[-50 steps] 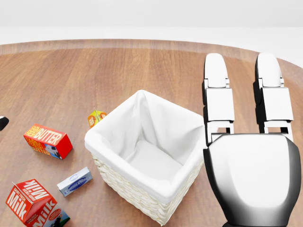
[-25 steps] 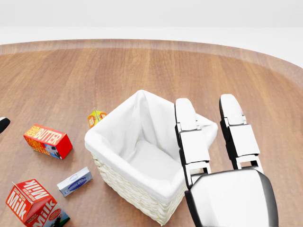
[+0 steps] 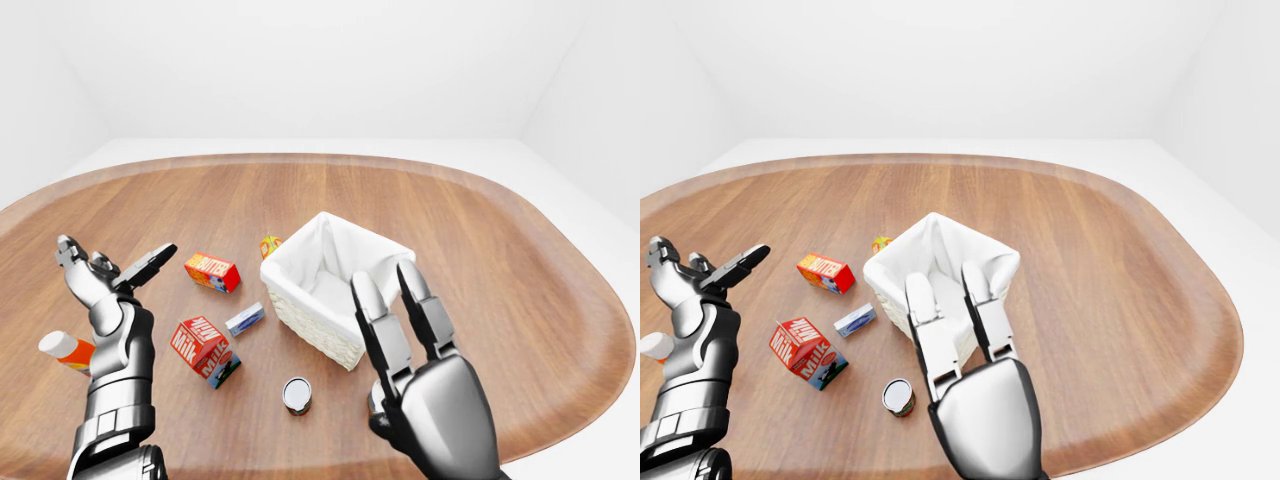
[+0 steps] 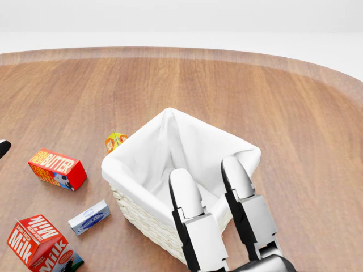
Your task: Pick up the alphabet soup, and put it in the basket.
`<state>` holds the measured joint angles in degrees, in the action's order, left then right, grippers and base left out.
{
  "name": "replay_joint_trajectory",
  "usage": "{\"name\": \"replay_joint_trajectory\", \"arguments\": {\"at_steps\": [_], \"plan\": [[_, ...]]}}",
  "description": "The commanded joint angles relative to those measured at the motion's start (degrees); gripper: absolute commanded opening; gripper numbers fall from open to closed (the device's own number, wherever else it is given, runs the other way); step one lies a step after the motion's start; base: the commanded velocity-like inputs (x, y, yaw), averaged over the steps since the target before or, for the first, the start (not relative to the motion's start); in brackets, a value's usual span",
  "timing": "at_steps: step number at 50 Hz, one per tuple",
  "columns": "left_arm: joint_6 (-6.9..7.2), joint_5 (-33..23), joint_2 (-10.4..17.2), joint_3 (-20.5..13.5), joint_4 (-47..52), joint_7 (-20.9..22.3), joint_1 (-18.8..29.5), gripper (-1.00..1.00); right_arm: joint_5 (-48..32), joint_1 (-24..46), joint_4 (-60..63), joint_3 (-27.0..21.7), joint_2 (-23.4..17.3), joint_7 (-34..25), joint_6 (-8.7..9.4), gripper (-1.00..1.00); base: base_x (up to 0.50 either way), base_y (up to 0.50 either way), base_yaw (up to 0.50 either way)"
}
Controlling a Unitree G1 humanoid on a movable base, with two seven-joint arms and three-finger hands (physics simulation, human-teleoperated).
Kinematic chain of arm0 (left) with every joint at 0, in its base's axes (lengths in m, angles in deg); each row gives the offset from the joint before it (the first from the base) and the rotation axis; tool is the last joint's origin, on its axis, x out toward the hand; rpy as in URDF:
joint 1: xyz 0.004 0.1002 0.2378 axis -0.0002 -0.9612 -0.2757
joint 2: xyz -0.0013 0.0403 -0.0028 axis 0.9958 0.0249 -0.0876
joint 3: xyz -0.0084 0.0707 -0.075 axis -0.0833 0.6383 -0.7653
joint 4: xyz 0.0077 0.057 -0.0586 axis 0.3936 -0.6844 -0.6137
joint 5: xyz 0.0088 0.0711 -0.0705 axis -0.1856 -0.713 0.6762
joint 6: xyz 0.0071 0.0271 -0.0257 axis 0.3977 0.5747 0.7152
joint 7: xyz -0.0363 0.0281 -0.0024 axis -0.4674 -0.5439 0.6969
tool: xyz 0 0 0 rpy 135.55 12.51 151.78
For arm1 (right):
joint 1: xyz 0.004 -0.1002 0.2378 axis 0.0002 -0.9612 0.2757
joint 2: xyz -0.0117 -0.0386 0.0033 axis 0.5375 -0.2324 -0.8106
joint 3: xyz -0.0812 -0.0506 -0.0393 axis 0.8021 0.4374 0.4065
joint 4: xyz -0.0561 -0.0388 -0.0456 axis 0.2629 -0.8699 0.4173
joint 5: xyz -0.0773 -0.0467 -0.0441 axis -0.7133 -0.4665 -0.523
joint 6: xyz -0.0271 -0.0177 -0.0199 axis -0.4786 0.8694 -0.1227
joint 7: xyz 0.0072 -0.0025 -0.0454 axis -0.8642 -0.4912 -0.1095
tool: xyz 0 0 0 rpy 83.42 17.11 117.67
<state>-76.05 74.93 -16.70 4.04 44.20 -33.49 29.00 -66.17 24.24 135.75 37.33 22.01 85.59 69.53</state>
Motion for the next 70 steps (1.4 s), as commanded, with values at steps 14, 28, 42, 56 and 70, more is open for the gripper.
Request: {"name": "replay_joint_trajectory", "arguments": {"at_steps": [14, 28, 42, 56, 70], "plan": [[0.0, 0.09, -0.14, -0.21, 2.0, -0.05, -0.7, 1.0, 31.19, -8.27, -1.45, 3.69, -14.06, 24.28, 0.0, 1.0, 0.0, 0.0, 0.0], [0.0, -0.01, -0.22, -0.17, 1.8, 0.09, -0.68, 1.0, 40.76, -6.65, -5.18, 4.87, -16.59, 24.28, 0.0, 1.0, 0.0, 0.0, 0.0], [0.0, -0.16, -0.28, -0.1, 0.49, 0.57, -0.26, 1.0, 41.92, -0.73, -11.47, 11.55, -15.88, 24.28, 0.0, 1.0, 0.0, 0.0, 0.0], [0.0, -0.19, -0.21, -0.08, 1.34, 0.29, -0.49, 1.0, 45.71, -4.19, -12.25, 12.32, -16.63, 24.28, 0.0, 1.0, 0.0, 0.0, 0.0], [0.0, -0.32, -0.38, -0.29, 1.53, 0.58, -0.7, 1.0, 52.18, -5.92, -15.54, 7.12, -14.93, 24.28, 0.0, 1.0, 0.0, 0.0, 0.0]]}}
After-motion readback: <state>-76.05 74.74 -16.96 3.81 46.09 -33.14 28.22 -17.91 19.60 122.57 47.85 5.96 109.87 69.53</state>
